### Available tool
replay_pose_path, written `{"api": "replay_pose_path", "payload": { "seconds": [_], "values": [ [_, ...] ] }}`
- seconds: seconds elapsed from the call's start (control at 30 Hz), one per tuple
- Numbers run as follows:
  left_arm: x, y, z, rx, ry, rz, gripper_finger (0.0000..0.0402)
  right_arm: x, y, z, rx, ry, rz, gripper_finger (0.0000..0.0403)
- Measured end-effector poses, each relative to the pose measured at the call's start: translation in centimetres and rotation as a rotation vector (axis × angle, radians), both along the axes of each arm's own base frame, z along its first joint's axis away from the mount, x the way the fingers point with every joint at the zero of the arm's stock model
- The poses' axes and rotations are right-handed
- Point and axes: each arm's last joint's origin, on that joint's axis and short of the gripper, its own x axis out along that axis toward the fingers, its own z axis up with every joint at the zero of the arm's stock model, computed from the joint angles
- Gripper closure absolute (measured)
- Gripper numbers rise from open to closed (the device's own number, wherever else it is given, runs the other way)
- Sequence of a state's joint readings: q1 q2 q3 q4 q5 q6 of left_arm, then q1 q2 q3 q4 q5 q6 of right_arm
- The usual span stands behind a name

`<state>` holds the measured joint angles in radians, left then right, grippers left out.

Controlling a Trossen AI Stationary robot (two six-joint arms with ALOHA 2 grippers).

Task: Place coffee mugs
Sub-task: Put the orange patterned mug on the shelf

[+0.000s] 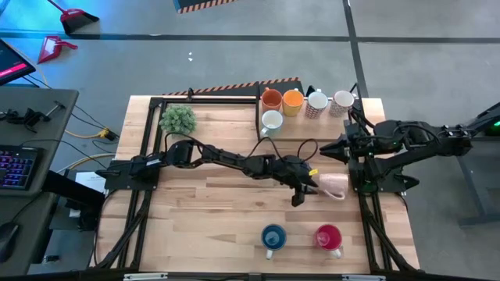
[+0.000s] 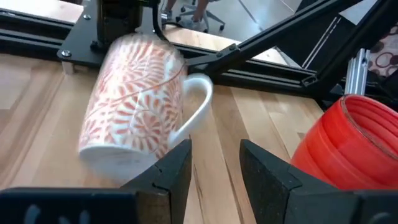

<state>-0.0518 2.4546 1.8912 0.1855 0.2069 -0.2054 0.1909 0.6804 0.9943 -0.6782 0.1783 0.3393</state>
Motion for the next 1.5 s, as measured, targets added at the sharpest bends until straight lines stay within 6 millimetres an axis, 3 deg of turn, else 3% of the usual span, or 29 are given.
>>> {"api": "replay_pose_path", "payload": {
  "seconds": [0.47, 0.6, 0.83, 1.0, 1.17, 1.33, 1.5],
  "values": [
    [-0.1, 0.6, -0.2, -0.052, 0.033, -0.020, 0.0278, -0.1, -0.2, -0.3, -0.034, 0.032, -0.040, 0.0368],
    [-0.8, 1.8, 1.3, -0.043, 0.086, -0.069, 0.0286, -0.9, -0.3, 0.1, -0.078, -0.010, -0.033, 0.0368],
    [-3.0, 3.9, 4.5, -0.002, 0.228, -0.128, 0.0295, -4.6, -1.2, 1.5, -0.085, -0.183, -0.074, 0.0368],
    [-5.8, 3.5, 8.6, 0.099, 0.289, -0.204, 0.0299, -5.4, -1.3, 1.5, -0.098, -0.199, -0.070, 0.0368],
    [-8.4, 3.2, 10.8, 0.148, 0.382, -0.239, 0.0310, -5.3, -1.3, 1.5, -0.116, -0.197, -0.066, 0.0368],
    [-11.3, 3.3, 10.7, 0.122, 0.393, -0.215, 0.0323, -5.3, -1.3, 1.5, -0.122, -0.196, -0.064, 0.0368],
    [-15.8, 3.2, 9.6, 0.020, 0.307, -0.129, 0.0335, -5.3, -1.3, 1.5, -0.117, -0.194, -0.066, 0.0368]
  ]
}}
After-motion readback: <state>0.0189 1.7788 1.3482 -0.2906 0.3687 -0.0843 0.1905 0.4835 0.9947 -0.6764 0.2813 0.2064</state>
